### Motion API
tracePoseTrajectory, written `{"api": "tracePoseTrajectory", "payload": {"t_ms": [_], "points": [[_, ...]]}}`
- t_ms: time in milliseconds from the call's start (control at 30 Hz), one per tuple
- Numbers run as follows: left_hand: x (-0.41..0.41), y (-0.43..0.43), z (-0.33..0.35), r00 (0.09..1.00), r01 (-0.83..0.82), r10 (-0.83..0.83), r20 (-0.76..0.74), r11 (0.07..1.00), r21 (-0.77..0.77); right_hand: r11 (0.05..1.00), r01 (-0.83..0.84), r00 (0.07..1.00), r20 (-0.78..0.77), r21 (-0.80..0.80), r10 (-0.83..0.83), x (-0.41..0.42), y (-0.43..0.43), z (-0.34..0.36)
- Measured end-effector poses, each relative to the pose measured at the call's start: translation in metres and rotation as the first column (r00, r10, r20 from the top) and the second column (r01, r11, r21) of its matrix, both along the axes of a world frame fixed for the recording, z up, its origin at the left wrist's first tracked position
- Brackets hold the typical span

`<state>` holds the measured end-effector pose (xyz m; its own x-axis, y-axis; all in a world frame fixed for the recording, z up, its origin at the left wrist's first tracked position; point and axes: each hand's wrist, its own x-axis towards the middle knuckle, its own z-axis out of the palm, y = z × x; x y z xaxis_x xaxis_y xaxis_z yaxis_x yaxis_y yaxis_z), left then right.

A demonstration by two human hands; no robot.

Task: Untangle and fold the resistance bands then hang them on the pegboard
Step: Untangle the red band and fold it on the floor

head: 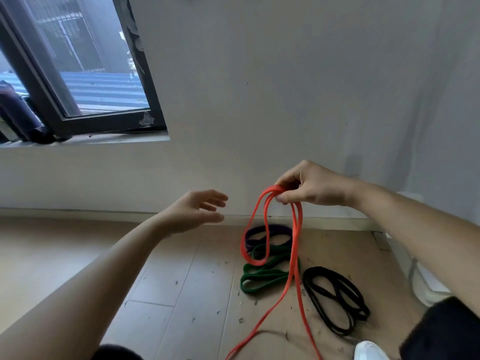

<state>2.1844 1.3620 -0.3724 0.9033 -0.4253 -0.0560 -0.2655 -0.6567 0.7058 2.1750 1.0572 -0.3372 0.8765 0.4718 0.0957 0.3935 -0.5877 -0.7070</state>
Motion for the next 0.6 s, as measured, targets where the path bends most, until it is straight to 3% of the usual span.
{"api": "tracePoseTrajectory", "payload": {"t_ms": [100,200,467,600], "points": [[-0.009,-0.034,0.011,0.994,0.093,-0.086,0.068,0.991,-0.098,1.000,-0.028,1.000,0.007,-0.011,0.028,-0.003,0.011,-0.001],[-0.014,-0.058,0.012,0.974,0.185,-0.172,0.147,0.979,-0.085,0.999,-0.046,0.999,0.028,-0.020,0.046,-0.004,0.018,0.002],[-0.012,-0.065,0.021,0.945,0.123,-0.044,0.324,0.966,-0.227,0.999,-0.023,0.995,0.094,-0.038,0.027,-0.005,0.019,0.011],[-0.013,-0.068,0.025,0.946,0.121,0.003,0.324,0.924,-0.363,1.000,-0.006,1.000,0.028,-0.024,0.007,-0.002,0.021,0.005]]}}
